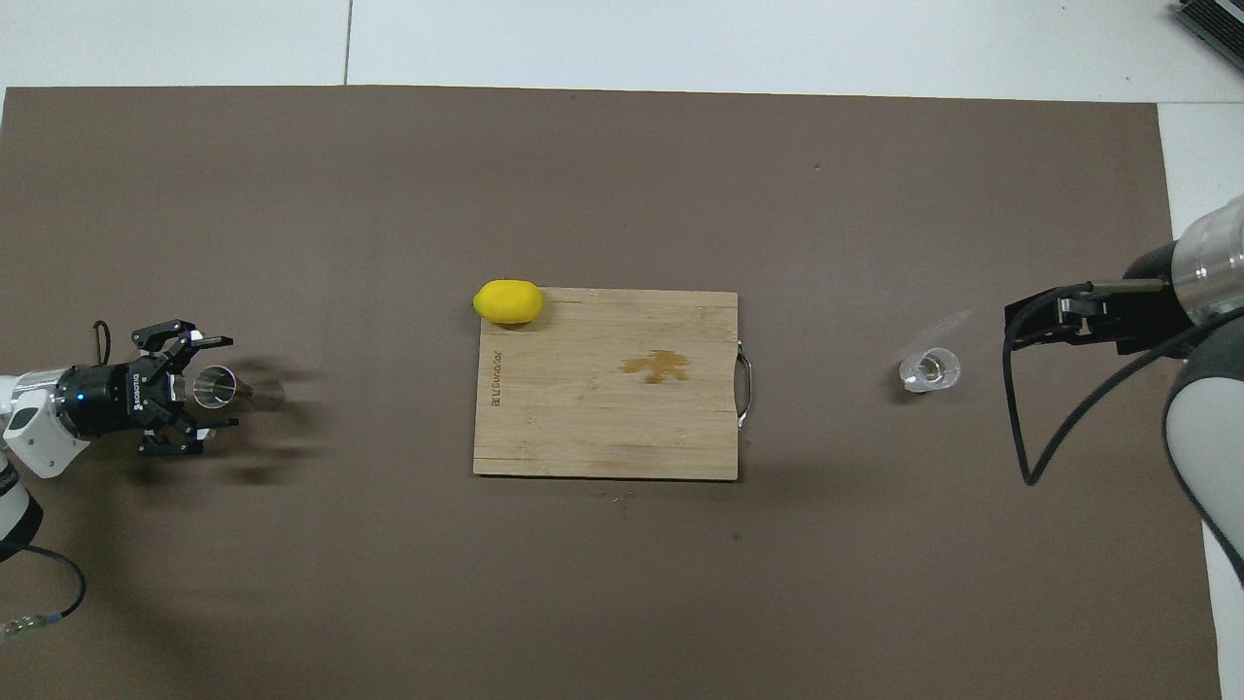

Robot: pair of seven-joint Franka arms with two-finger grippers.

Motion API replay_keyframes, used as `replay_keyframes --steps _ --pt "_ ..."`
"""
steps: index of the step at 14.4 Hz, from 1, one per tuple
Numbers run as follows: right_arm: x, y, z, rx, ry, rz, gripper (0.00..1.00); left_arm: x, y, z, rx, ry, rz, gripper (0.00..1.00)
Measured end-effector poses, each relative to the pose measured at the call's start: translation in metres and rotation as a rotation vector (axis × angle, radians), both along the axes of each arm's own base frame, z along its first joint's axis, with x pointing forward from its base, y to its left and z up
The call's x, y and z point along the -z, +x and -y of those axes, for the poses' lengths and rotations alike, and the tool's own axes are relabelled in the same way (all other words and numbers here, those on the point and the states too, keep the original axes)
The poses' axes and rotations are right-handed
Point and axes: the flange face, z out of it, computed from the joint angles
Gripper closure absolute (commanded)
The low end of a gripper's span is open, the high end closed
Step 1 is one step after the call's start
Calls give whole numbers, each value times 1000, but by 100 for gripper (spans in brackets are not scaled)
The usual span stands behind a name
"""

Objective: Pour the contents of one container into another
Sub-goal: 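Reach the open left gripper toward the small metal cup, then close the left gripper around the small metal cup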

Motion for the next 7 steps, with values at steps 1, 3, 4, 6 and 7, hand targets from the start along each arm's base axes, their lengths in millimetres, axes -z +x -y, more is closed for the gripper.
replay_keyframes --steps 1,3,4,6,7 --pt "0 0 0 0 0 0 0 -1 0 0 0 0 0 0" --pt "0 0 0 0 0 0 0 -2 1 -1 1 -1 -1 0" --pt "0 0 0 0 0 0 0 -4 1 -1 3 -3 -5 0" --pt "0 0 0 0 0 0 0 -6 1 -1 5 -4 -7 0" --pt "0 0 0 0 0 0 0 -6 1 -1 5 -4 -7 0"
